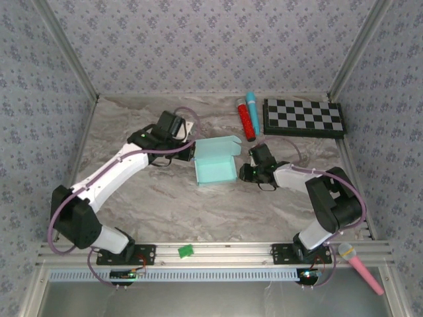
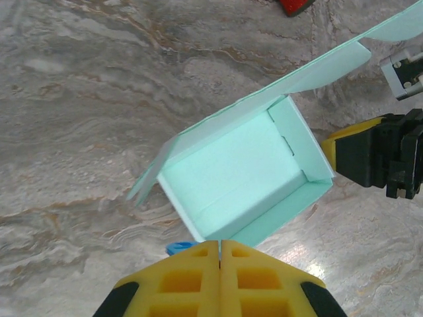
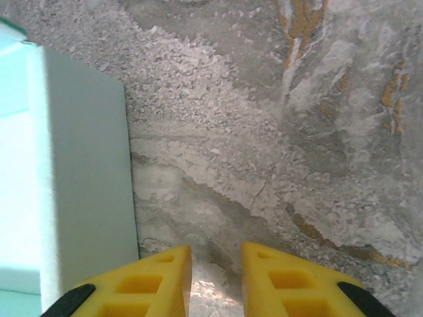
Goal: Fold the paper box
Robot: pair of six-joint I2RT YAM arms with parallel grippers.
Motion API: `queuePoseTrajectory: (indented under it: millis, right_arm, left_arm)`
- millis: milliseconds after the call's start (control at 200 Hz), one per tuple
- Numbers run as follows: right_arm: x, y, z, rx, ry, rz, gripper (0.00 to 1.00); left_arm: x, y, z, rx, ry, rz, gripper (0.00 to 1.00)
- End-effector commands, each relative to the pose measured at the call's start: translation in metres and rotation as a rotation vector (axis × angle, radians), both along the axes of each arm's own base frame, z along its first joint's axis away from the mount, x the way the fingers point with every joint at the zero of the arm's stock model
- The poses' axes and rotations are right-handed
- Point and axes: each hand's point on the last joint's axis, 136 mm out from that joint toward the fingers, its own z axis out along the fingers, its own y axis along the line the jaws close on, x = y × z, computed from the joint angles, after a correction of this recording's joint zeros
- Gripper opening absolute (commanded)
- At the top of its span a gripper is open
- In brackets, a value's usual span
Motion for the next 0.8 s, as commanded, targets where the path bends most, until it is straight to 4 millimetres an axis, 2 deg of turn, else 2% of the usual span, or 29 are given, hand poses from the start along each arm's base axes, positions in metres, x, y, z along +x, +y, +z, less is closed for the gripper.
queuePoseTrajectory:
  millis: [0,135,440,655,794]
  right_arm:
    - [-0.002,0.027,0.002,0.067,0.008,0.057,0.27]
    - [-0.002,0.033,0.001,0.073,0.013,0.075,0.26]
    - [-0.004,0.04,0.002,0.075,0.01,0.101,0.26]
    - [-0.005,0.04,0.0,0.068,0.015,0.105,0.25]
    - [-0.005,0.039,0.0,0.062,0.015,0.109,0.25]
  left_arm:
    - [0.0,-0.025,-0.004,-0.03,-0.005,-0.043,0.0]
    - [-0.004,-0.041,-0.028,0.018,0.029,-0.082,0.0]
    - [-0.005,-0.046,-0.073,0.184,0.078,-0.102,0.0]
    - [-0.005,-0.045,-0.097,0.257,0.116,-0.1,0.0]
    - [-0.006,-0.052,-0.103,0.276,0.123,-0.124,0.0]
